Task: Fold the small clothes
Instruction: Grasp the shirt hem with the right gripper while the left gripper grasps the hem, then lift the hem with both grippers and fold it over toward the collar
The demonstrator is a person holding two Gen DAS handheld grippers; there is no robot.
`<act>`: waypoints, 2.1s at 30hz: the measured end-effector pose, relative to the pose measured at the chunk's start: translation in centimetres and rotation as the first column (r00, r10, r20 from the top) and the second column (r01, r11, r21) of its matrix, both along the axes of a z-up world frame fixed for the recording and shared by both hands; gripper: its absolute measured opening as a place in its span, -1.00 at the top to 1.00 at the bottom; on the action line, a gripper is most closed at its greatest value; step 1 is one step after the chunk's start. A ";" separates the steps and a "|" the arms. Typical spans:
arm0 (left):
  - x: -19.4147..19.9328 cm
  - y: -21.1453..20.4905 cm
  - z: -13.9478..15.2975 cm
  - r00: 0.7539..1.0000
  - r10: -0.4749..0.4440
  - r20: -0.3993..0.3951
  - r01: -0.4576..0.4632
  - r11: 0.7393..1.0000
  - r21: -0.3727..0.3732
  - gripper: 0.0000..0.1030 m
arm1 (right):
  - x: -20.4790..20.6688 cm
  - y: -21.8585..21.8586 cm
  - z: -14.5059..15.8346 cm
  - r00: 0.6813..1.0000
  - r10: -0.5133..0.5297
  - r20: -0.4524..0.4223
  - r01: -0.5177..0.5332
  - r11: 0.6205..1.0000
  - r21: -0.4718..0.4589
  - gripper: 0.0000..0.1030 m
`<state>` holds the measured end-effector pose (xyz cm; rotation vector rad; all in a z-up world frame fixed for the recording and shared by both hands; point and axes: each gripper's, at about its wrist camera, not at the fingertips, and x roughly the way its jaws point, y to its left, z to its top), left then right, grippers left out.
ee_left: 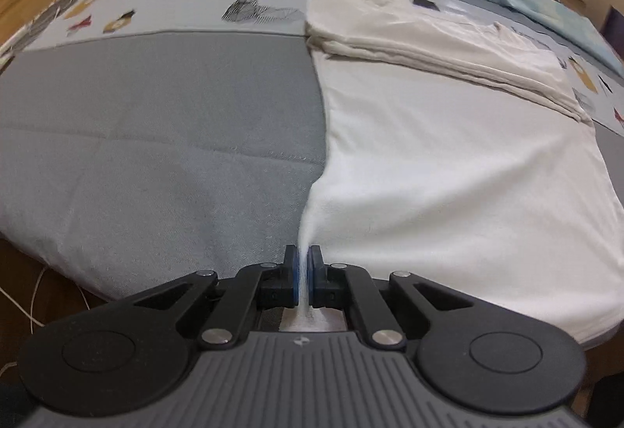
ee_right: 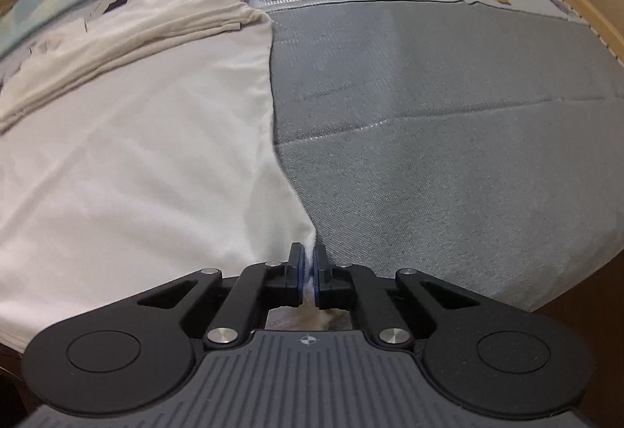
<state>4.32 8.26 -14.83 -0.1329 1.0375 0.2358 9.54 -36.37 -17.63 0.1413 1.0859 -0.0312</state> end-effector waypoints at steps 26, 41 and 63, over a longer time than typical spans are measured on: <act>0.5 -1.2 -2.1 0.994 -0.066 -0.091 0.067 0.998 0.010 0.66 | -0.2 1.1 -0.6 0.998 0.054 -0.044 -0.057 0.997 -0.059 0.86; 0.5 -1.2 -2.1 0.994 -0.064 -0.092 0.066 0.998 0.020 0.83 | -0.1 0.9 -0.6 0.998 0.050 -0.046 -0.053 0.997 -0.055 0.86; 0.3 -2.1 -0.9 0.994 -0.101 -0.046 0.105 0.990 0.097 0.92 | -0.4 1.1 0.3 0.999 0.049 0.008 -0.049 0.997 -0.056 0.90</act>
